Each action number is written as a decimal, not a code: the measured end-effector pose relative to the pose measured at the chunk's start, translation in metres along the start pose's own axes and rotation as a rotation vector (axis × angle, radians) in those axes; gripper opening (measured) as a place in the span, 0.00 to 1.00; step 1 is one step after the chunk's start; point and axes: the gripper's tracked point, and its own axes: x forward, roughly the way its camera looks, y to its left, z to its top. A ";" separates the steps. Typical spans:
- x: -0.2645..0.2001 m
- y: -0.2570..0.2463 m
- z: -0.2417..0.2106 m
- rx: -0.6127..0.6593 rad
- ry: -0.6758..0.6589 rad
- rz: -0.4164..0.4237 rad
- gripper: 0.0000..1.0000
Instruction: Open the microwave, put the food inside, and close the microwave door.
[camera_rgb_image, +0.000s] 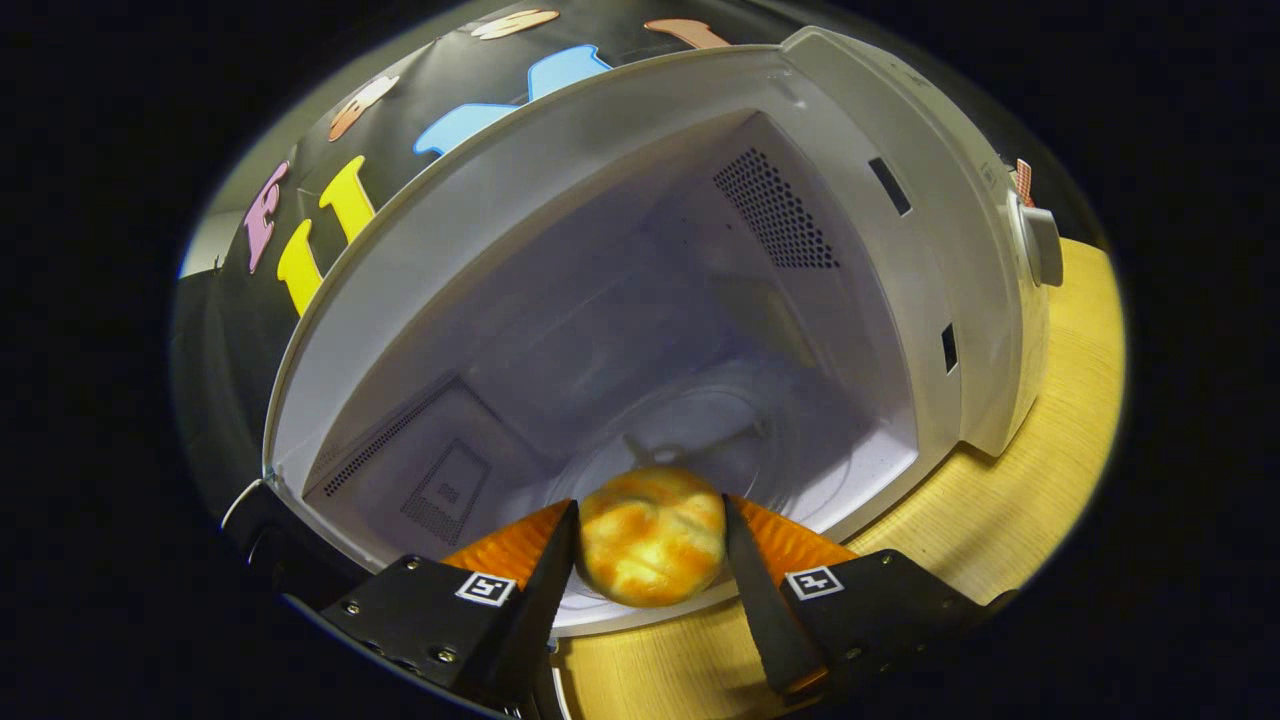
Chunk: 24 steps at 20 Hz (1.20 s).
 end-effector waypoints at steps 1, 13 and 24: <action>0.001 0.000 0.000 0.001 -0.003 -0.003 0.84; -0.076 0.030 0.020 -0.189 -0.010 0.104 0.98; -0.236 0.081 0.062 -0.374 -0.136 0.278 0.98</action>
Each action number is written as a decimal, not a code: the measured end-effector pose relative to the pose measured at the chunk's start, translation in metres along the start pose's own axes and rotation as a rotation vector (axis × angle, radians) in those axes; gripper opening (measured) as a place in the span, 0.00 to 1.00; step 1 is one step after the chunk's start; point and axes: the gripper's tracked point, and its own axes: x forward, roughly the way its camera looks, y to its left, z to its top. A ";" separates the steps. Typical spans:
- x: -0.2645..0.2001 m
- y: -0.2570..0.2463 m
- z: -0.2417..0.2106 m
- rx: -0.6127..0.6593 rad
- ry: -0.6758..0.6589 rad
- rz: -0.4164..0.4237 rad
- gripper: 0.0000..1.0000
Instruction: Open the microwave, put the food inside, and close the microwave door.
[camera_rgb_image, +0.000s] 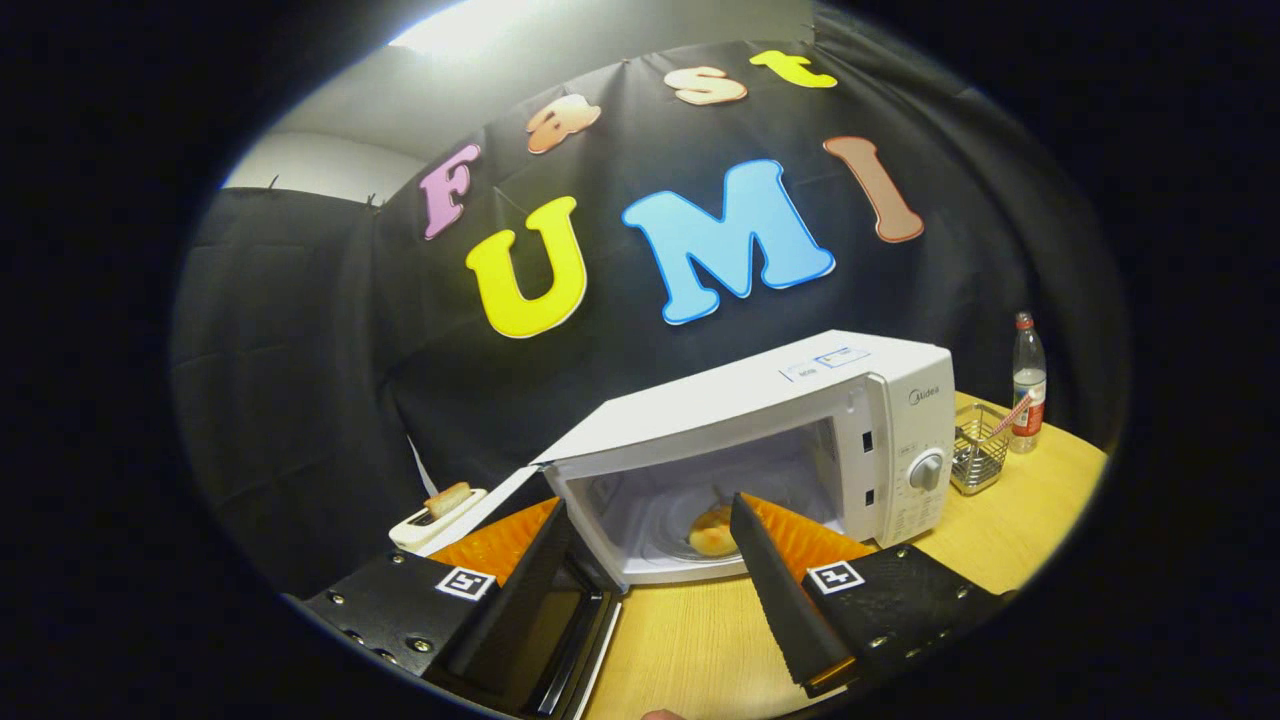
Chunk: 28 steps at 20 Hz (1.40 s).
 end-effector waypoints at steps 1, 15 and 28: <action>-0.013 0.007 0.002 -0.022 -0.003 0.017 0.98; -0.130 0.145 -0.002 -0.127 -0.005 0.303 0.98; -0.171 0.259 -0.086 -0.185 0.159 0.582 0.98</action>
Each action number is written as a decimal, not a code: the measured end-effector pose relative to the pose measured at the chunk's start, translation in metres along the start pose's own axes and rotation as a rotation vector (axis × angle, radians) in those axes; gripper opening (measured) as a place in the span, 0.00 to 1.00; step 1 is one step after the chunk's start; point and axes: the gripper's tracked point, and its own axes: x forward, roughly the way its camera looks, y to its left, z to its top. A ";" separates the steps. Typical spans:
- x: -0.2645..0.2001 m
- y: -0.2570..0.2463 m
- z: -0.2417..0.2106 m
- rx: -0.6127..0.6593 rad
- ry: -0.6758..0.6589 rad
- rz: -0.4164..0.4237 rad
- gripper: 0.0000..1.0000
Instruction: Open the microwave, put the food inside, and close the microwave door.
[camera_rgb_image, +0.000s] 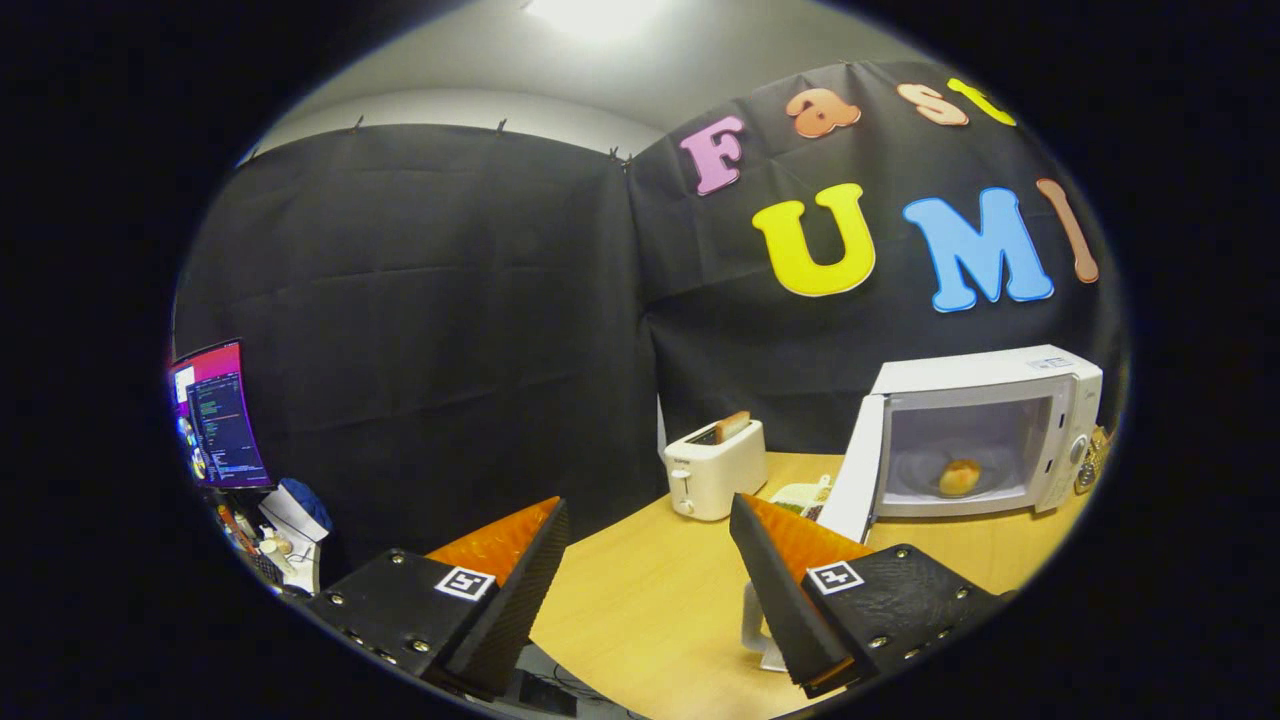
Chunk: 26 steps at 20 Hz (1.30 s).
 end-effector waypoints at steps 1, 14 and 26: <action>0.003 0.003 -0.009 0.002 0.020 0.013 0.98; 0.022 -0.053 -0.071 0.084 0.211 -0.122 0.01; -0.013 -0.122 -0.065 -0.027 0.217 -0.260 0.01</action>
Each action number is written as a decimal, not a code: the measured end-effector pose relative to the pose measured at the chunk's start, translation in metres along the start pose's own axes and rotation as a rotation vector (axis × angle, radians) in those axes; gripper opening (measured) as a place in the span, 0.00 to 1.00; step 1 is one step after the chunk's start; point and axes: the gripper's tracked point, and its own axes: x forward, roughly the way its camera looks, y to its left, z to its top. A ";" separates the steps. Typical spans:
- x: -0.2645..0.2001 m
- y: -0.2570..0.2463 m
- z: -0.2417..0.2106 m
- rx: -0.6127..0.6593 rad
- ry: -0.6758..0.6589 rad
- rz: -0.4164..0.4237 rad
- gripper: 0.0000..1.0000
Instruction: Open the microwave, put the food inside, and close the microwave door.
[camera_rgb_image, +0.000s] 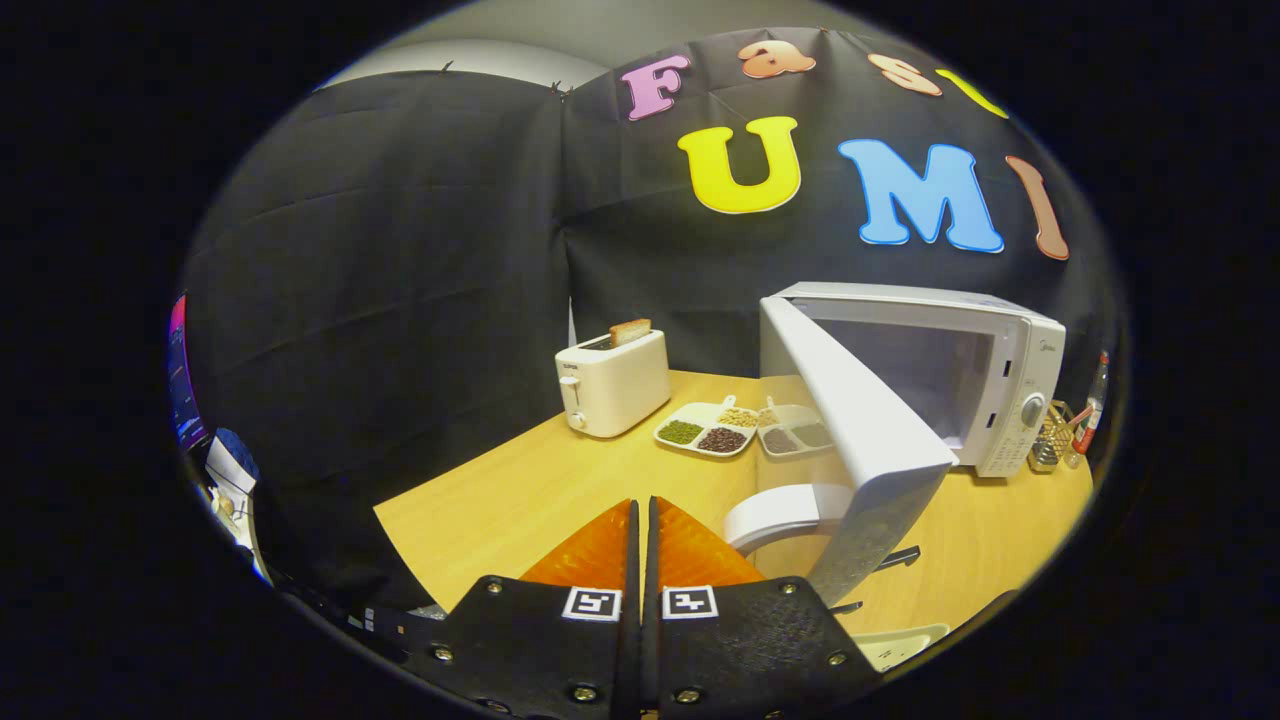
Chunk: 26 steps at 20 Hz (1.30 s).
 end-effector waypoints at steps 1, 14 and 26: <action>0.000 -0.010 0.000 -0.001 0.001 -0.016 0.01; 0.005 -0.134 0.008 0.035 -0.019 -0.237 0.01; 0.020 -0.227 0.019 0.068 -0.029 -0.383 0.01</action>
